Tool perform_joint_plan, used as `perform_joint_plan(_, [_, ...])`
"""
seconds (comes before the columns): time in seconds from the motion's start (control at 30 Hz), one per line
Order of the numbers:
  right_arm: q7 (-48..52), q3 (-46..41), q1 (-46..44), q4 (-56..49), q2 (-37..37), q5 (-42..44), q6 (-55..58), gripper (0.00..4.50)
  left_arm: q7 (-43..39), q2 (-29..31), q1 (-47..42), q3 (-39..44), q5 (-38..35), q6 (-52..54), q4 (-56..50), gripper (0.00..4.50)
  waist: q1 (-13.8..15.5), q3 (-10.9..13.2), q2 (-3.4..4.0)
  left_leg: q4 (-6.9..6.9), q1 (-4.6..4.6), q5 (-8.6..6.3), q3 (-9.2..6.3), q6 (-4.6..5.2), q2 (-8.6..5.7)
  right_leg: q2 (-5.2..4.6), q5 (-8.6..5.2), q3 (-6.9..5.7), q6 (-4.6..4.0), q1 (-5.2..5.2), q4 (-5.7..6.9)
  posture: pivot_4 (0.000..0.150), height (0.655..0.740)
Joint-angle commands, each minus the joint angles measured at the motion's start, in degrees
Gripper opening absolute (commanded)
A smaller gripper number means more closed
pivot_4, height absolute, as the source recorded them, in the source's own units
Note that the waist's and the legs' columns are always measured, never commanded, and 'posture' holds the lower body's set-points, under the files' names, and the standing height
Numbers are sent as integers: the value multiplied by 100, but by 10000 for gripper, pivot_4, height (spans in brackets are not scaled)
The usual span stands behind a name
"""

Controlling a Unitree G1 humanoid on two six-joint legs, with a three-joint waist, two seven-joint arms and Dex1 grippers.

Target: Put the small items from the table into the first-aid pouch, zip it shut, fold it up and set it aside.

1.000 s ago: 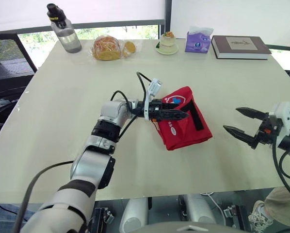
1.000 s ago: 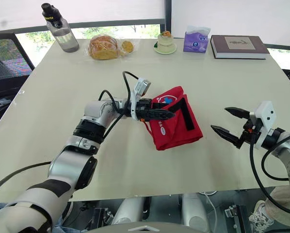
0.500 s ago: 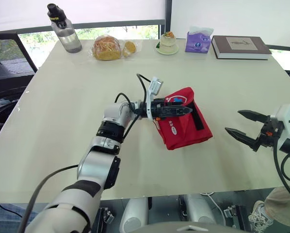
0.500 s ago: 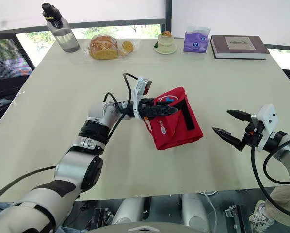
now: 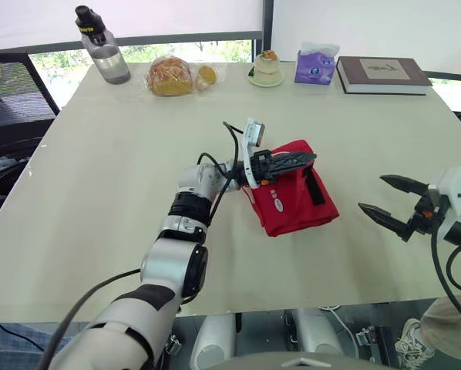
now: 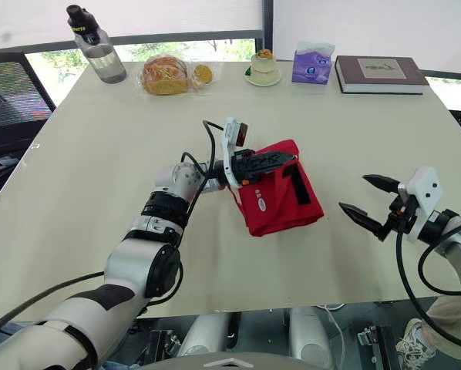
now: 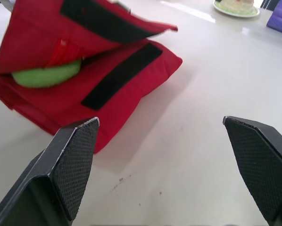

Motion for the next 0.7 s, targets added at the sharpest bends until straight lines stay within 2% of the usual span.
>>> perform_joint_plan(0.03, [34, -141, 1, -102, -59, 9, -167, 45000, 217, -92, -144, 291, -246, 10, -59, 44213, 0, 0, 0, 0, 0, 0, 0, 0, 0, 0, 0, 0, 0, 0, 0, 1500, 7400])
perform_joint_plan(0.17, [44, -105, -2, -77, -58, -30, -205, 45000, 615, -201, -122, 340, -132, -119, -60, 44213, 2, 0, 0, 0, 0, 0, 0, 0, 0, 0, 0, 0, 0, 0, 0, 1500, 7400])
perform_joint_plan(0.33, [43, -81, -12, -79, -58, -47, -208, 45000, 1132, -305, 9, -30, 402, -716, -268, 44213, 11, 0, 0, 1, 0, 0, 1, 0, -2, 0, 2, 2, 2, 1, 0, 1500, 7400])
perform_joint_plan(0.5, [32, -60, 3, -94, -45, -72, -218, 45000, 1493, -421, 226, -650, 1223, -1860, -396, 44213, 12, -3, 3, 1, 2, 0, 1, 0, -2, 0, 2, 4, 2, 2, 0, 1500, 7400])
perform_joint_plan(0.6, [24, -50, 11, -107, -37, -78, -219, 45000, 1494, -466, 356, -960, 1520, -2278, -461, 36909, 24, -4, 5, 0, 6, 0, 2, 0, -2, -1, 2, 6, 2, 6, 0, 1500, 7400])
perform_joint_plan(0.63, [17, -45, 9, -114, -34, -79, -216, 45000, 1503, -491, 382, -981, 1539, -2311, -475, 31857, 27, -4, 5, 1, 7, 0, 2, 0, -3, -1, 2, 5, 2, 8, 0, 1500, 7400])
perform_joint_plan(0.67, [11, -43, 10, -119, -31, -79, -213, 45000, 1498, -504, 412, -1031, 1583, -2348, -495, 29474, 27, -4, 5, 2, 6, 0, 2, 0, -3, -1, 2, 5, 3, 8, 0, 1500, 7400])
perform_joint_plan(0.7, [8, -43, 11, -121, -30, -80, -213, 45000, 1498, -511, 444, -1090, 1640, -2405, -508, 24708, 27, -4, 5, 2, 7, 0, 2, 0, -3, -1, 2, 5, 3, 9, 0, 1500, 7400])
